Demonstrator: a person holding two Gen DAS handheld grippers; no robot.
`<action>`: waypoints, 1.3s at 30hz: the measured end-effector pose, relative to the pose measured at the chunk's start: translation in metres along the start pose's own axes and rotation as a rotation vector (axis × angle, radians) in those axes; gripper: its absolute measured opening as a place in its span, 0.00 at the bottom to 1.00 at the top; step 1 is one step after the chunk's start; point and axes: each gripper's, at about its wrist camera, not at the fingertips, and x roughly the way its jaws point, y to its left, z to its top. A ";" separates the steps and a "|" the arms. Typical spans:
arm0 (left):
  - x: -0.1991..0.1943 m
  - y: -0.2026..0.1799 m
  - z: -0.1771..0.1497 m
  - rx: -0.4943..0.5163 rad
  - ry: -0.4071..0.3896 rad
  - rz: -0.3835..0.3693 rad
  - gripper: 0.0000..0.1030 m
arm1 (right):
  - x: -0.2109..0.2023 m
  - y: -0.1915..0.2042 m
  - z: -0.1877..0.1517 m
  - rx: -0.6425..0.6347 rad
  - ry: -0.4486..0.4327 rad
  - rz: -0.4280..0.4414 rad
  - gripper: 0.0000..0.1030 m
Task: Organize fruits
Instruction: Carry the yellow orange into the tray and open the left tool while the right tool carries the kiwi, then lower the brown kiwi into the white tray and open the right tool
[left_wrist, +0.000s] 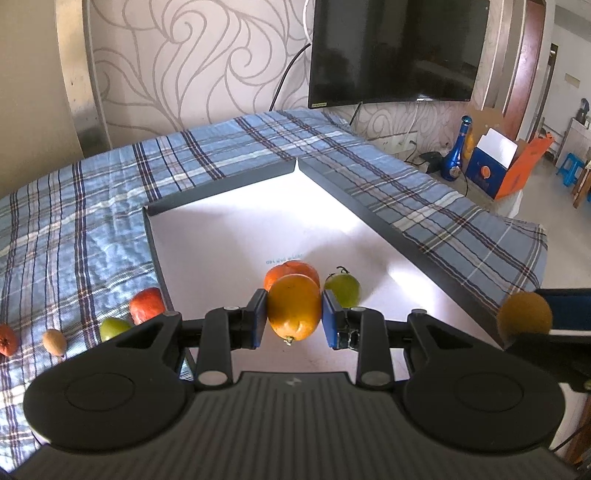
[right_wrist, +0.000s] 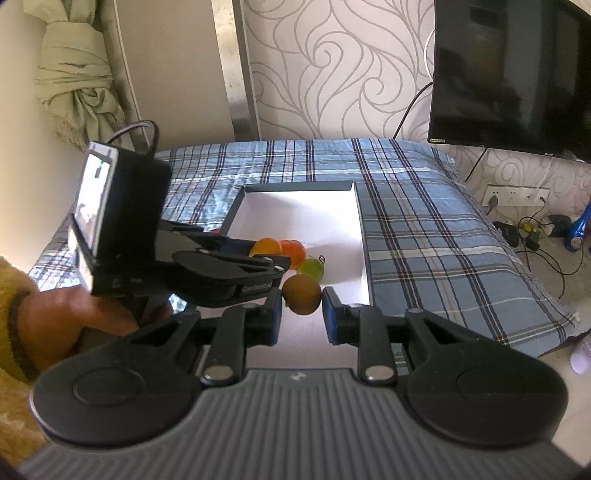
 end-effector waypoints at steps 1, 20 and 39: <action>0.001 0.000 0.000 -0.003 0.000 0.000 0.35 | 0.000 0.000 0.000 0.001 0.002 -0.002 0.25; -0.019 -0.009 0.004 0.045 -0.054 -0.025 0.36 | 0.003 -0.009 -0.001 0.007 0.006 -0.003 0.26; -0.073 0.010 -0.026 -0.014 -0.073 0.043 0.37 | 0.051 -0.012 0.002 -0.054 0.071 0.085 0.26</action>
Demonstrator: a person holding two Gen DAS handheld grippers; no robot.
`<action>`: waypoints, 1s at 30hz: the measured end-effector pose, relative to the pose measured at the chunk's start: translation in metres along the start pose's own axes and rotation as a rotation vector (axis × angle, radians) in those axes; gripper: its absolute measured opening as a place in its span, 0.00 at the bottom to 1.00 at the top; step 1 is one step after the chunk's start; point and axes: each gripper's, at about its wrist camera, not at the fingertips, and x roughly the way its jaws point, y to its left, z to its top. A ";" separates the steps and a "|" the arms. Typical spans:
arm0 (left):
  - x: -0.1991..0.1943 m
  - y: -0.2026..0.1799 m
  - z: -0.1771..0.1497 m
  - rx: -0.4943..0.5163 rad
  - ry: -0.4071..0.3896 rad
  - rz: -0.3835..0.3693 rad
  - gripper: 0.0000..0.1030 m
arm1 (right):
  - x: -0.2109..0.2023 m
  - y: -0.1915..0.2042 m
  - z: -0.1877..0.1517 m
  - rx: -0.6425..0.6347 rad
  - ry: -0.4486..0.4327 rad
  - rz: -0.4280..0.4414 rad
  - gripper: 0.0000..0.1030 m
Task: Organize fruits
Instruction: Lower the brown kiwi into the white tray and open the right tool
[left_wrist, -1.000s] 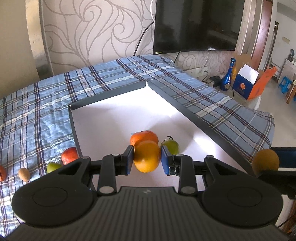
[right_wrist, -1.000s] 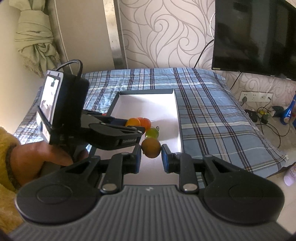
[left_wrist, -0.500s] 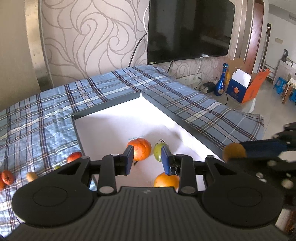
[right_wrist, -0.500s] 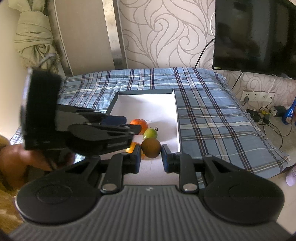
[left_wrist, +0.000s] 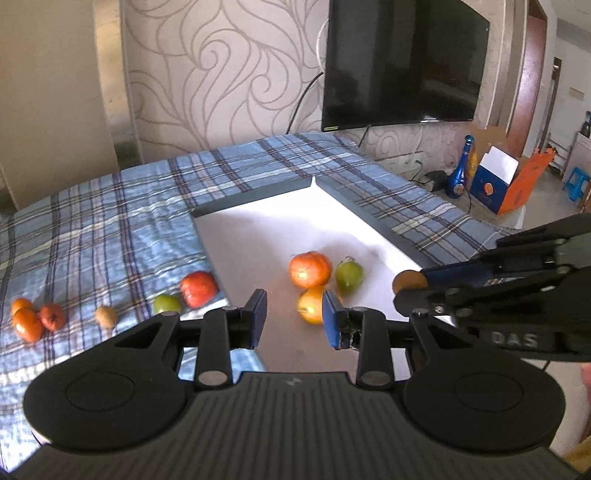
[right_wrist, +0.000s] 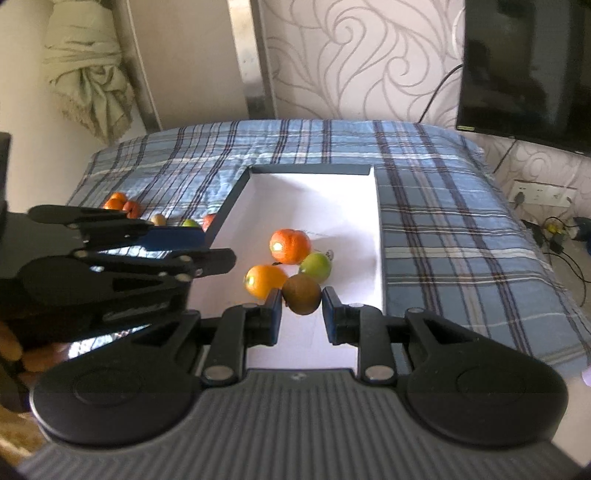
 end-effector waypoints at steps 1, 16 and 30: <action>-0.002 0.002 -0.002 -0.006 0.001 0.006 0.37 | 0.004 0.001 0.000 -0.006 0.008 0.005 0.26; -0.015 0.022 -0.014 -0.061 0.011 0.079 0.43 | 0.044 0.000 -0.002 -0.039 0.096 0.002 0.26; -0.006 0.039 -0.017 -0.106 0.041 0.084 0.43 | 0.036 0.001 0.011 -0.007 0.033 -0.037 0.37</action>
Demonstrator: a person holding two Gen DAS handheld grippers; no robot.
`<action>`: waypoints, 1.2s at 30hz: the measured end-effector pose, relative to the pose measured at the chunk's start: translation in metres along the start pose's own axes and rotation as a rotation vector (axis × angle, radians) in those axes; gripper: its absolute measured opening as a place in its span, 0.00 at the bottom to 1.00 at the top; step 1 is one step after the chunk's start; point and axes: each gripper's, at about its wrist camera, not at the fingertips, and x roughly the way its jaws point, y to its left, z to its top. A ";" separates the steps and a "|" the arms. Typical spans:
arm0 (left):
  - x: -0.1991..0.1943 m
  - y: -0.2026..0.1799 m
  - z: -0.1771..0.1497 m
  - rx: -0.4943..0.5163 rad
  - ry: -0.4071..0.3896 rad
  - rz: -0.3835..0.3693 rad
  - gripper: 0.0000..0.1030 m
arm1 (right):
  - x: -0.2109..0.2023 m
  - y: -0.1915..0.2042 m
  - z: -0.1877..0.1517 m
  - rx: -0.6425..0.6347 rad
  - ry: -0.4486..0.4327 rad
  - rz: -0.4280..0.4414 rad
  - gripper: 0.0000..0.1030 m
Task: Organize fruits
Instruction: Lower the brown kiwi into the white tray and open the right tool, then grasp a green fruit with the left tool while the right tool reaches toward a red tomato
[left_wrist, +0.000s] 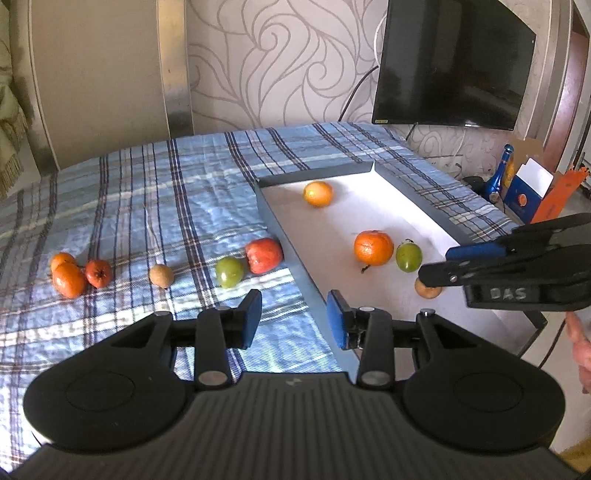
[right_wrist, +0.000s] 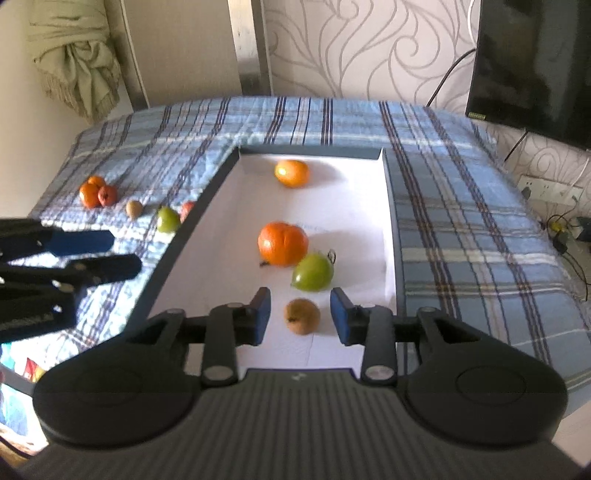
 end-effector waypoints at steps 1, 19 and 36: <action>0.003 0.000 0.000 -0.006 0.008 -0.011 0.43 | -0.003 0.001 0.001 0.004 -0.004 0.001 0.37; 0.022 0.005 0.012 0.020 0.002 -0.056 0.43 | -0.034 0.018 0.017 -0.035 -0.081 -0.061 0.37; 0.073 0.072 0.011 0.003 0.035 -0.008 0.41 | -0.032 0.070 0.023 -0.084 -0.056 -0.067 0.37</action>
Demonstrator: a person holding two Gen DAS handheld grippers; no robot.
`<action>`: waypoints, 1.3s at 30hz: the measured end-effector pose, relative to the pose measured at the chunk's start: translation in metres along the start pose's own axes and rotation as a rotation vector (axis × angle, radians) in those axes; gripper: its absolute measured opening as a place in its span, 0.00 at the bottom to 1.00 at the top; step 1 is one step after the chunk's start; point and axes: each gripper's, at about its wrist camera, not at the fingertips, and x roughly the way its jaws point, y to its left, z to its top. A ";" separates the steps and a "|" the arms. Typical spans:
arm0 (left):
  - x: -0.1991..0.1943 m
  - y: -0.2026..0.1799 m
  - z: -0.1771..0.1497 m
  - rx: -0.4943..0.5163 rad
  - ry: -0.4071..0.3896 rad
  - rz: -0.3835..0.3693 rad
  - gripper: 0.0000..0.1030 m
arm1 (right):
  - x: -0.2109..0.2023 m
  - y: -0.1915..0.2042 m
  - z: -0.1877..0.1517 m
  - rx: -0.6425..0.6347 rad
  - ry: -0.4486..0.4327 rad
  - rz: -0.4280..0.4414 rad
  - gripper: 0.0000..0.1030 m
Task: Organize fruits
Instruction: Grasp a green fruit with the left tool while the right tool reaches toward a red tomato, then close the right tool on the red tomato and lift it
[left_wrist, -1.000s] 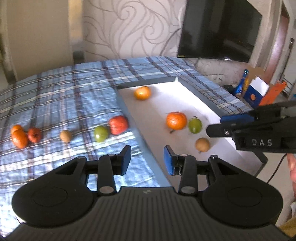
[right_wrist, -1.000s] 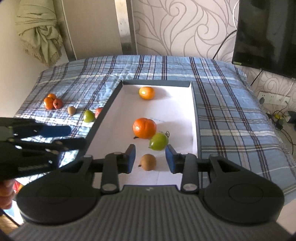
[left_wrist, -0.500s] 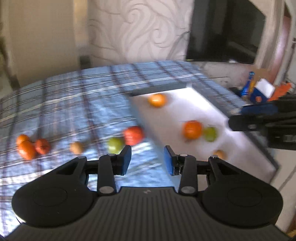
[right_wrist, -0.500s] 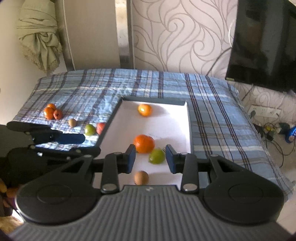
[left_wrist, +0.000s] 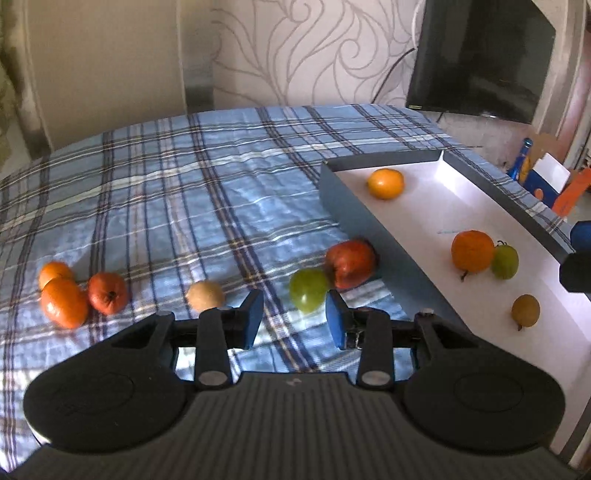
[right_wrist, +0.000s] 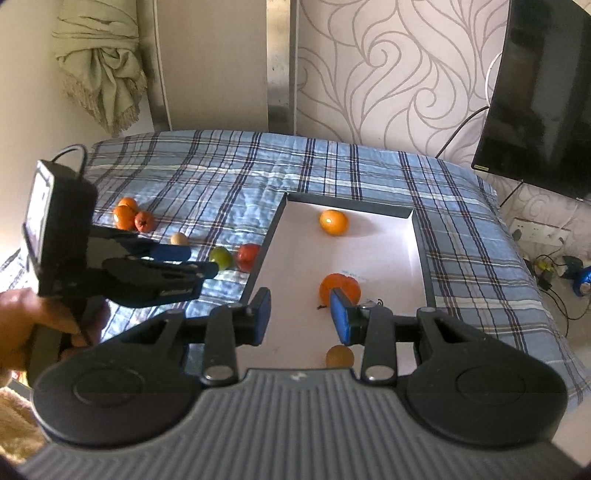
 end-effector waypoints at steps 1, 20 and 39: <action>0.003 0.000 0.001 0.006 -0.001 -0.011 0.40 | 0.000 0.002 0.000 -0.002 0.001 -0.004 0.37; -0.018 0.037 -0.017 0.063 -0.005 -0.092 0.26 | 0.052 0.064 0.032 -0.084 0.013 0.058 0.36; -0.027 0.084 -0.024 0.084 -0.006 -0.114 0.26 | 0.137 0.103 0.026 -0.189 0.160 -0.241 0.34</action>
